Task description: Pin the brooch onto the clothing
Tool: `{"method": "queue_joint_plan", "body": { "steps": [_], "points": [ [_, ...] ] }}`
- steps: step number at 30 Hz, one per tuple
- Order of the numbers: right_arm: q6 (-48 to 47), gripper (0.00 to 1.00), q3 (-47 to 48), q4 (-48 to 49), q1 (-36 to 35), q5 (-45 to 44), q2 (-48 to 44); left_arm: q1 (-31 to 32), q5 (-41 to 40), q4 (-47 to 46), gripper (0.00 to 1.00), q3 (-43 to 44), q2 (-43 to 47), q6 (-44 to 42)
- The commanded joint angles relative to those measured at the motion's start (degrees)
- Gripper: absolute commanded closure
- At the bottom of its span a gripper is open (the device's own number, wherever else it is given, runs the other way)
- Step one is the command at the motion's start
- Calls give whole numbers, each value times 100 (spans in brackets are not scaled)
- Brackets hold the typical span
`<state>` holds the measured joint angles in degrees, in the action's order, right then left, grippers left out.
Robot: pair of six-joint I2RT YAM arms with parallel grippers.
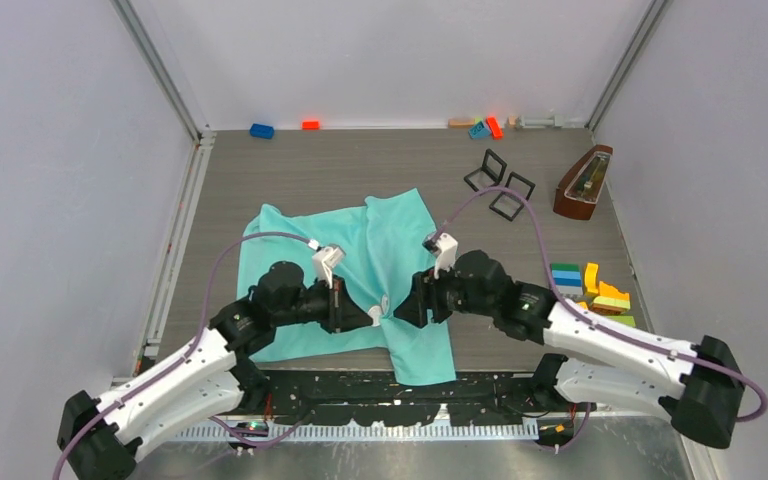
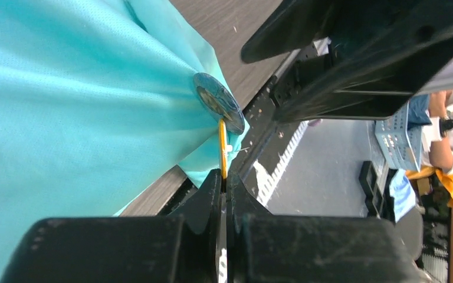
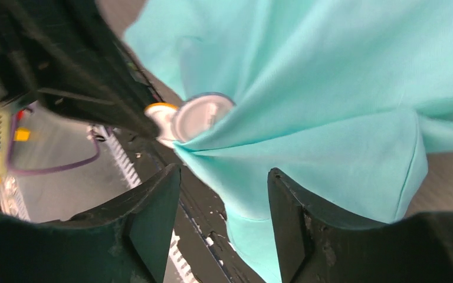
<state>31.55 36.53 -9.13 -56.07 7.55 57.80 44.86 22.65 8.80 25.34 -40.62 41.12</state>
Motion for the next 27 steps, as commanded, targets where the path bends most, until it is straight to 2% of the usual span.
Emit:
{"method": "queue_joint_plan", "body": {
  "steps": [1, 6, 9, 11, 14, 17, 22, 27],
  "points": [
    [-908, 38, 104, 127, 250, 1190, -752, -390, 1382, 732, 100, 733, -329, -674],
    [-1499, 33, 590, 18, 323, 1670, -1237, -1124, 3233, 849, 100, 1348, -1034, -994],
    [-1899, 32, 960, -60, 334, 1934, -1169, -1440, 3907, 1286, 100, 1749, -1510, -1430],
    [-2116, 31, 1231, -141, 342, 2167, -999, -1454, 3968, 1757, 100, 2027, -1701, -1921],
    [-2483, 31, 1675, -444, 355, 2455, -494, -1454, 4115, 1656, 100, 2073, -1791, -2087],
    [-2770, 32, 2128, -808, 414, 2854, -21, -1454, 4252, 1942, 100, 2217, -1712, -2451],
    [-2988, 33, 2489, -1183, 611, 3643, 698, -1454, 4423, 1815, 100, 2141, -1496, -2407],
    [-3084, 33, 2549, -1216, 665, 4213, 967, -1454, 4572, 1757, 100, 2146, -1542, -2381]
  ]
}}
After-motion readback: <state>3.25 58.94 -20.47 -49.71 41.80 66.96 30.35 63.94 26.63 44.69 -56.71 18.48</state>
